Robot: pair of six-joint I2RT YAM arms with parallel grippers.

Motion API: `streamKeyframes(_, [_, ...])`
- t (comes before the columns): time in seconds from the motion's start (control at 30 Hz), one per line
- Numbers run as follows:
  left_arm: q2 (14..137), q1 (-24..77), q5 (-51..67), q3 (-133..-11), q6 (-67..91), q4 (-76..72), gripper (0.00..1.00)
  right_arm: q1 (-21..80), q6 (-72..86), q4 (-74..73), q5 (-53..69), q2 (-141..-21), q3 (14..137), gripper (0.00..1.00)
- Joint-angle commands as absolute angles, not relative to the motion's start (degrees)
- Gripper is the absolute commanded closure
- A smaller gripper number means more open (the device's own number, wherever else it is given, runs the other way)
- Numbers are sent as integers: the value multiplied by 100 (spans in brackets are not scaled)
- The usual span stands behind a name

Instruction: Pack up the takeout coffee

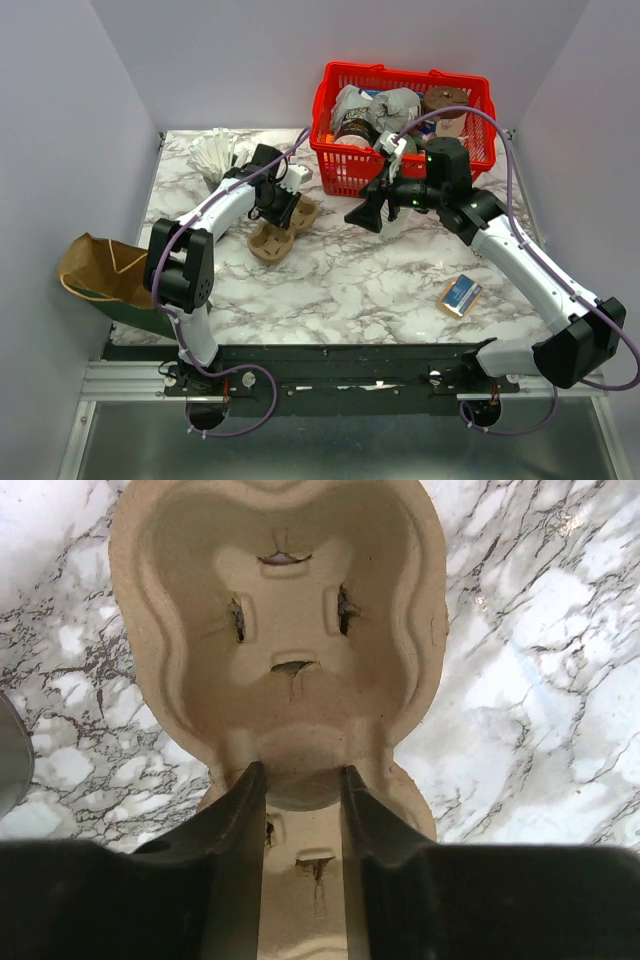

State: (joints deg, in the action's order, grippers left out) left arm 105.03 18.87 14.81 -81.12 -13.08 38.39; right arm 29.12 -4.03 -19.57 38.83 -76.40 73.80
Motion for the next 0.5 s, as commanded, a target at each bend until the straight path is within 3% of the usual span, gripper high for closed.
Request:
streamKeyframes(0.0, [10494, 1925, 1643, -8165, -1354, 3885, 78, 2874, -360, -1819, 3929, -7734, 7286, 11])
streamKeyframes(0.27, [10222, 1881, 1749, -8130, -1433, 4096, 92, 2874, -343, -1793, 4043, -7866, 7242, 11])
streamKeyframes(0.33, [10152, 1855, 1732, -8086, -1432, 4078, 86, 2874, -325, -1793, 4060, -7901, 7260, 11])
streamKeyframes(0.37, [10151, 1846, 1705, -8051, -1450, 4087, 74, 2874, -325, -1793, 4061, -7919, 7268, 11])
streamKeyframes(0.47, [10186, 1863, 1740, -7928, -1441, 3982, 62, 2874, -325, -1784, 4069, -7972, 7286, 11])
